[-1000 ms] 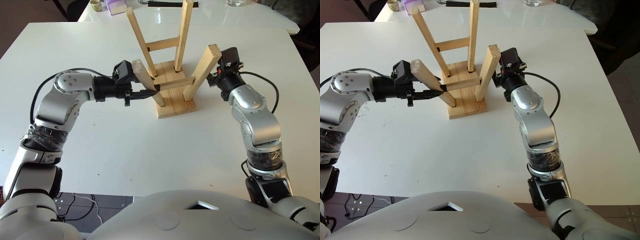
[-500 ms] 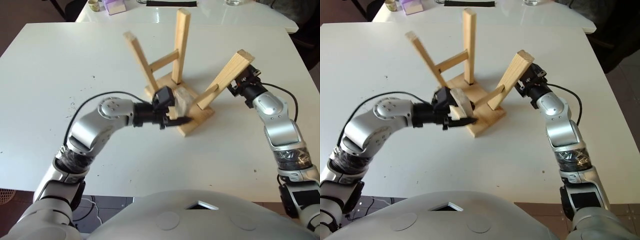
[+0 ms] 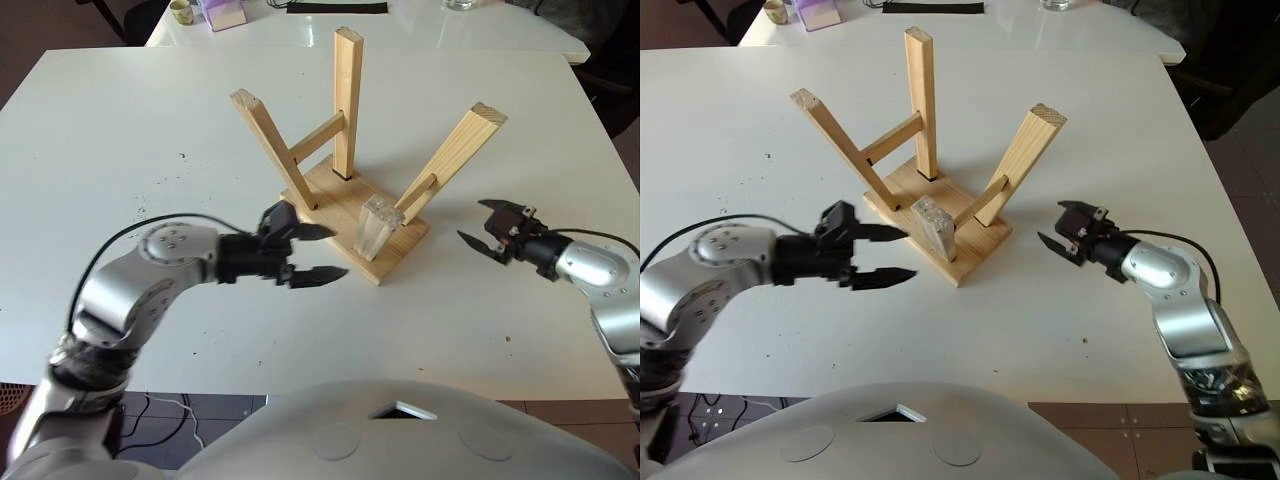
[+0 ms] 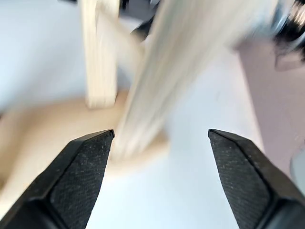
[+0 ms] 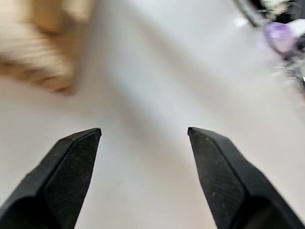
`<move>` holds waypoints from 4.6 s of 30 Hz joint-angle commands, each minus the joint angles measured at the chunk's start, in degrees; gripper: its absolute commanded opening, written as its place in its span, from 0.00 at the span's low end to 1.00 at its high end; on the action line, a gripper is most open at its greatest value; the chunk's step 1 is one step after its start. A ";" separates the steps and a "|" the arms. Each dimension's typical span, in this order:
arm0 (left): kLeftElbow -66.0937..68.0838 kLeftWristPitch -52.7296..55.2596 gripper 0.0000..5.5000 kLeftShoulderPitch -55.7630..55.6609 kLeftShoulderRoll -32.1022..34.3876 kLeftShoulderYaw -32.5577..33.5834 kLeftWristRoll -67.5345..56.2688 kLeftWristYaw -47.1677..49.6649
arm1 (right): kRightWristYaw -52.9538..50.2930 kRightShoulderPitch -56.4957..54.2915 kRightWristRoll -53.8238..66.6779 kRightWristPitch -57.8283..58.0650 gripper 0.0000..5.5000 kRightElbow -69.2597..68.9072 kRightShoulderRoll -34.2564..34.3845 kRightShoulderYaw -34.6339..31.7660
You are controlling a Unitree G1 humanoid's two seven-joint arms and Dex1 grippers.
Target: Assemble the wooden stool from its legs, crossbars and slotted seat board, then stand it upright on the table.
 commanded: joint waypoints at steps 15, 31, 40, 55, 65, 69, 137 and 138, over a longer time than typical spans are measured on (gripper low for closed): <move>87.76 -54.86 0.53 -39.92 -20.25 -6.65 41.77 29.80 | 3.30 6.54 -2.09 4.48 0.23 -6.75 1.55 11.42; 83.91 -76.97 0.53 -23.33 -18.92 -12.05 40.89 0.09 | 1.11 -6.20 -4.86 7.74 0.23 -4.36 7.20 16.63; 60.05 -63.18 0.53 -7.05 -9.87 -9.01 33.23 1.45 | -1.03 -9.08 -4.87 5.00 0.23 -2.63 10.61 15.88; 39.92 -54.19 0.53 9.60 -4.84 -5.85 33.08 3.70 | 0.77 3.06 -3.53 1.55 0.23 -6.16 6.94 10.66; 28.12 -46.20 0.53 11.55 -3.08 -5.19 25.35 0.25 | 2.76 6.95 -0.11 4.61 0.23 -16.64 7.16 11.88; 15.17 -37.14 0.53 16.76 2.77 1.30 14.09 -3.27 | 6.11 9.51 7.20 10.01 0.23 -26.95 4.07 4.67; 45.32 -58.47 0.36 -1.11 -6.00 -4.07 25.88 -20.28 | 15.91 2.50 8.43 -5.16 0.30 -1.22 4.26 11.55; 45.12 -58.20 0.33 -1.30 -5.81 -4.04 25.63 -20.71 | 15.95 2.51 8.56 -5.10 0.27 -1.25 4.18 11.45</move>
